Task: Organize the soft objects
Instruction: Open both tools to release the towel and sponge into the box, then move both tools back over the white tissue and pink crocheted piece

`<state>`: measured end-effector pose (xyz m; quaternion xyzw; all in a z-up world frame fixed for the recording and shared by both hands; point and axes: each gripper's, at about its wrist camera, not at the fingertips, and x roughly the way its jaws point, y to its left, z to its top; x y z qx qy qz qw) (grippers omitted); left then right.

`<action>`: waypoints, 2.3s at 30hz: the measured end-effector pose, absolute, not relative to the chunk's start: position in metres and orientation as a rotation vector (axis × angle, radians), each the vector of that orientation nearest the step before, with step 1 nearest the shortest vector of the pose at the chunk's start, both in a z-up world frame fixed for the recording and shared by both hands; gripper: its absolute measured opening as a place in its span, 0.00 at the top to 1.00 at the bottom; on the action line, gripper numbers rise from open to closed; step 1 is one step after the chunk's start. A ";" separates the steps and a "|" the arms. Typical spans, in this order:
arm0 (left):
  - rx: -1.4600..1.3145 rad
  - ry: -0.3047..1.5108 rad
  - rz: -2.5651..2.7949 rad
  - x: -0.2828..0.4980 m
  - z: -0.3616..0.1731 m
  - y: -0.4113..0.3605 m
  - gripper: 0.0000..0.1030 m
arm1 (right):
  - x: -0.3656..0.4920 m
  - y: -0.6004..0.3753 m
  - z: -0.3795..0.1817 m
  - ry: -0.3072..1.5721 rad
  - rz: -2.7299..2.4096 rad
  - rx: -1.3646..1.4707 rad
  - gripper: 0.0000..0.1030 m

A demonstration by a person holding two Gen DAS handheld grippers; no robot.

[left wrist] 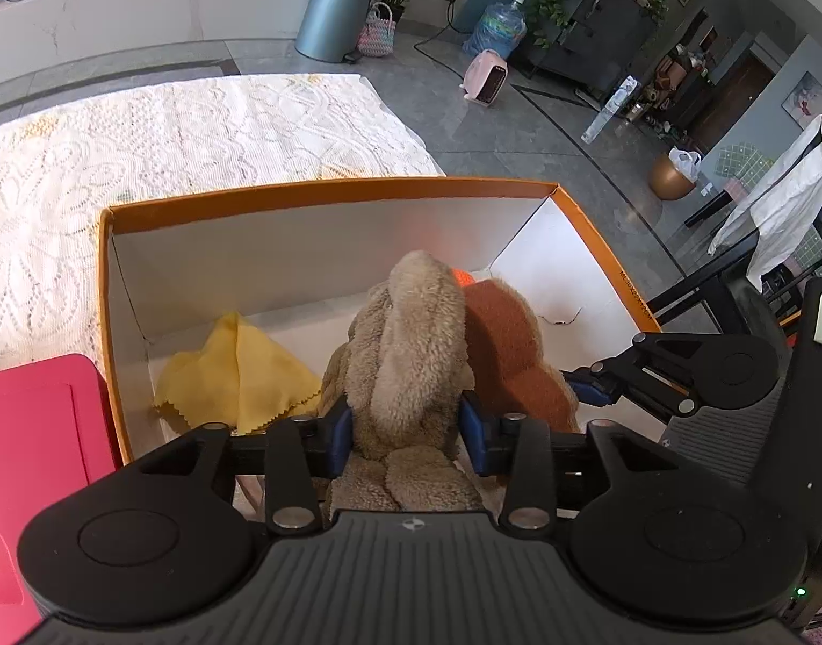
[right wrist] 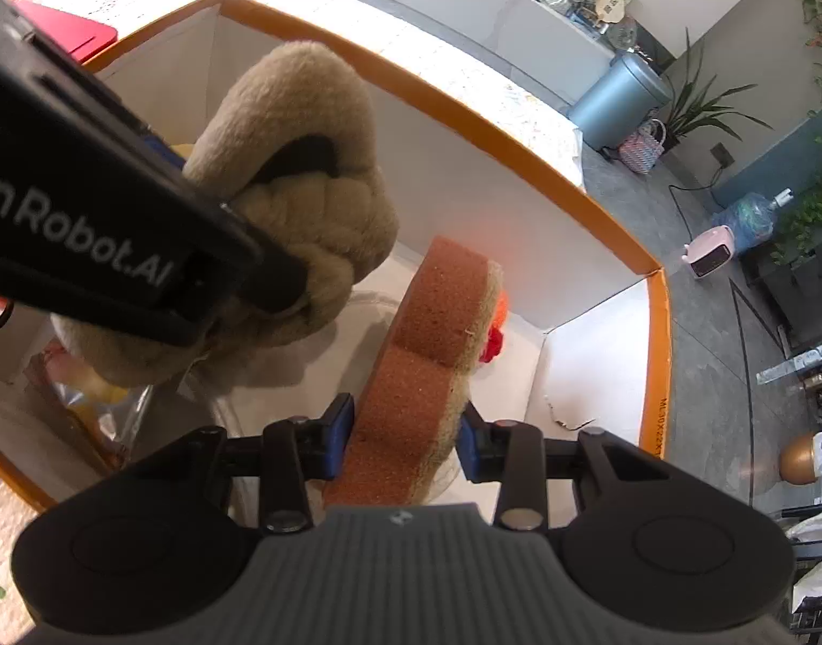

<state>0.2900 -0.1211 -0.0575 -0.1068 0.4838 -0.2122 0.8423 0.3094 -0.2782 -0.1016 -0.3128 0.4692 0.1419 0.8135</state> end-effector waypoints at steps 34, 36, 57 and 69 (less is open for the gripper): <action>-0.123 0.727 -0.300 0.172 0.013 -0.050 0.26 | 0.193 -0.223 -0.032 0.648 0.208 -0.455 0.14; -0.110 0.714 -0.260 0.161 0.012 -0.037 0.27 | 0.182 -0.208 -0.034 0.615 0.228 -0.423 0.15; -0.114 0.674 0.033 0.106 -0.016 0.102 0.30 | 0.154 -0.070 -0.063 0.541 0.420 -0.305 0.41; -0.105 0.642 0.055 0.107 -0.034 0.152 0.30 | 0.188 -0.023 -0.064 0.588 0.515 -0.302 0.52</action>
